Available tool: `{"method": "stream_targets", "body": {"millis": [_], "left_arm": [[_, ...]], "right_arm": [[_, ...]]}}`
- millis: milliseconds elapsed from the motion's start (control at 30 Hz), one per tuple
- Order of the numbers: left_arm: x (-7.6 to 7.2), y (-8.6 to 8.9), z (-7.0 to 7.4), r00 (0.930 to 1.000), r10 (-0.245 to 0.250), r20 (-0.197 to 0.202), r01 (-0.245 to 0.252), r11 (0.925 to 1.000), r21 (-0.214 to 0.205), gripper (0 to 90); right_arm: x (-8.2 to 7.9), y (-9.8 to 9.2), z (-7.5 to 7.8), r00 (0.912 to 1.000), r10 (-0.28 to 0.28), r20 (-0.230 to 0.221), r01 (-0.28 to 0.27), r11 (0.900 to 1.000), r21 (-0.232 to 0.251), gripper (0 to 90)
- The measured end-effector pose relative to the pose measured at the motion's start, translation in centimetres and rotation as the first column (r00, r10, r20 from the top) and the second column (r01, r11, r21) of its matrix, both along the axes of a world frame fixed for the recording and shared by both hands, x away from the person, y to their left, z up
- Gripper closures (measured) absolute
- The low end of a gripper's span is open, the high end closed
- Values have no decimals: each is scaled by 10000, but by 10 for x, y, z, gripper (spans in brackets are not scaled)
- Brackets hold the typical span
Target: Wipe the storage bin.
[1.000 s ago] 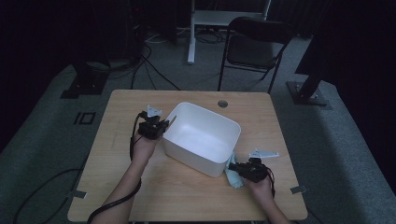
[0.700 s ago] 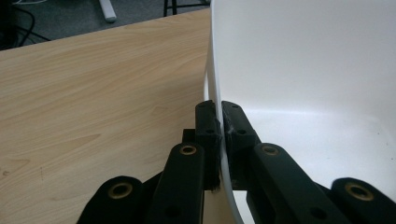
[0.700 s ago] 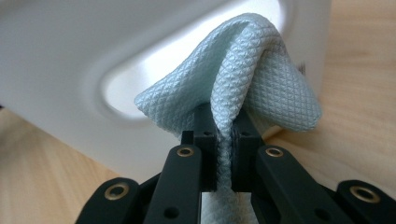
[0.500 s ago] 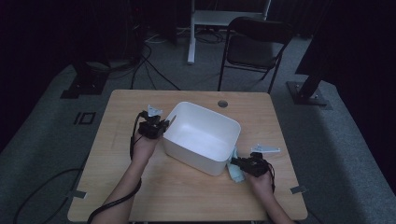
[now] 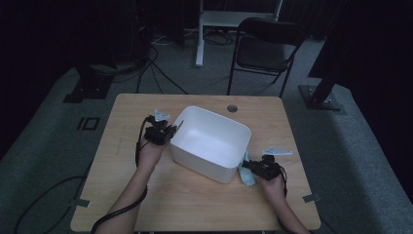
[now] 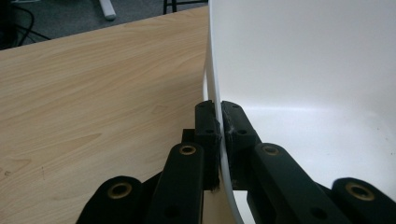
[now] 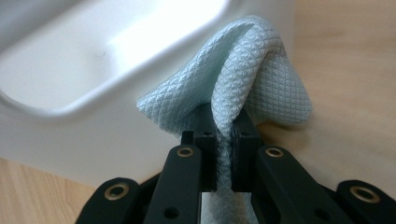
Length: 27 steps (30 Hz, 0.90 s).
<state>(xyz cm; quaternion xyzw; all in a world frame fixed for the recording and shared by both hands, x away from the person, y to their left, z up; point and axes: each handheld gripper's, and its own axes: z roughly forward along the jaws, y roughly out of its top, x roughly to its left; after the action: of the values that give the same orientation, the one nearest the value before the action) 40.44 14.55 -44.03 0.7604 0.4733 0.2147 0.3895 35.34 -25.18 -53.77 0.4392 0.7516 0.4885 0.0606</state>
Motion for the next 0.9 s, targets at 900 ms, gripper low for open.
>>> {"method": "stream_targets", "body": {"millis": [900], "left_arm": [[2, 0, -1, 9992, -393, 117, 390, 9990, 197, 874]], "right_arm": [[13, -22, 57, 9867, -203, 1613, 13, 9931, 1172, 841]]}}
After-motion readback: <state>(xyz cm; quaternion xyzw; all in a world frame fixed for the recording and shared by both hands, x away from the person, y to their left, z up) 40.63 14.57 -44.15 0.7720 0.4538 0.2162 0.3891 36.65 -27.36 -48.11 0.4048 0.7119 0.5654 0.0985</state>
